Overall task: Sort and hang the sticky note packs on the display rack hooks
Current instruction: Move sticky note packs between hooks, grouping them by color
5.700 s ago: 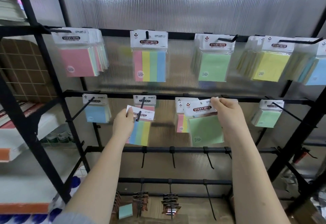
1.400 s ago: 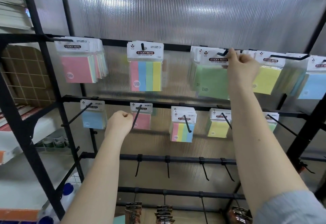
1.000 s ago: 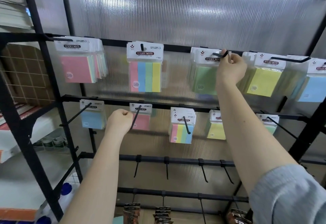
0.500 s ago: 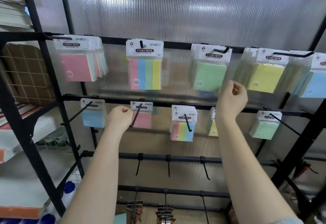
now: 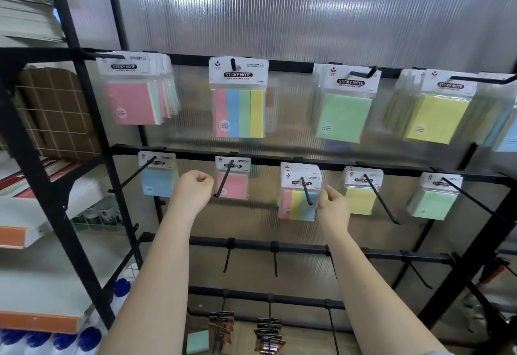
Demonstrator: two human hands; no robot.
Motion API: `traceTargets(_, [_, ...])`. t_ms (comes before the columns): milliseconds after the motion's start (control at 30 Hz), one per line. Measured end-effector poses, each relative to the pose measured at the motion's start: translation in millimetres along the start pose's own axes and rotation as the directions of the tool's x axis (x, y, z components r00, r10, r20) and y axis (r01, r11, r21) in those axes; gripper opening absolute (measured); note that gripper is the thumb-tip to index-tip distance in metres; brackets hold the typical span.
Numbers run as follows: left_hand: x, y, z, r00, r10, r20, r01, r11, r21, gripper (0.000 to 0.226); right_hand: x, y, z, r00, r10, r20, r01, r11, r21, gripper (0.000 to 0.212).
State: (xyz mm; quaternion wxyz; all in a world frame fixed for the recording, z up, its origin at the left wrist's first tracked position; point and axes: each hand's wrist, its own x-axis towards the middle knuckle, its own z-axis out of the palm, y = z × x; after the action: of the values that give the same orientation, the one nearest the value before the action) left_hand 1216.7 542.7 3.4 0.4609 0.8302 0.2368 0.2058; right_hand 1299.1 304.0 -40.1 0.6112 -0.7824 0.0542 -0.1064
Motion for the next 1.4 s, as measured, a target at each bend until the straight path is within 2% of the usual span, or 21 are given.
traceTargets(233, [0.9,-5.2,-4.0,1.000,0.006,-0.006,-0.006,1.000,0.005,0.025,-5.0,2.6,8.5,0.995,0.005,-0.095,-0.005,1.000,-0.001,0.029])
traceTargets(367, [0.6,-6.1,-6.0,1.000,0.022,-0.012,-0.022,0.999,0.035,0.026,-6.2,1.1,12.7,0.999,0.012,-0.031,-0.012,1.000,0.011,0.017])
traceTargets(433, [1.5,-7.7,-5.3,1.000,0.025,-0.011,-0.024,0.999,0.046,0.025,-8.4,-0.9,11.8,1.000,0.007,0.016,-0.007,1.000,0.002,0.031])
traceTargets(533, [6.2,-8.9,-2.6,0.999,0.037,0.010,-0.038,0.997,0.074,0.023,-13.4,-4.8,5.9,0.999,0.017,0.042,-0.018,1.000,0.009,0.039])
traceTargets(733, [23.3,-1.6,8.2,0.998,0.029,0.058,-0.038,0.987,0.159,0.020,-30.5,-13.3,-5.0,0.995,0.074,0.065,-0.077,0.996,0.045,0.032])
traceTargets(833, [32.6,5.9,12.4,0.996,0.023,0.084,-0.038,0.984,0.177,0.026,-38.3,-26.0,-11.9,0.996,0.058,0.070,-0.057,0.998,-0.019,0.034])
traceTargets(933, [45.2,10.2,14.2,0.994,0.020,0.105,-0.040,0.980,0.193,0.033,-43.2,-38.4,-23.0,0.995,0.027,0.092,-0.012,0.988,-0.152,0.034])
traceTargets(1033, [53.0,14.9,14.6,0.991,-0.010,0.134,-0.012,0.987,0.157,0.029,-47.9,-48.2,-34.7,0.991,0.029,0.131,0.005,0.968,-0.250,0.032])
traceTargets(1167, [60.2,19.8,18.7,0.978,-0.077,0.193,0.037,0.979,0.203,0.017,-55.0,-58.1,-46.1,0.987,0.003,0.160,0.056,0.930,-0.364,0.033])
traceTargets(1300, [65.9,21.7,19.1,0.963,-0.135,0.233,0.084,0.972,0.219,0.043,-62.7,-70.2,-56.4,0.986,-0.028,0.165,0.102,0.881,-0.462,0.036])
traceTargets(1400, [68.9,21.4,21.8,0.952,-0.165,0.258,0.111,0.971,0.212,0.046,-66.7,-81.7,-61.5,0.984,-0.073,0.165,0.140,0.884,-0.447,0.038])
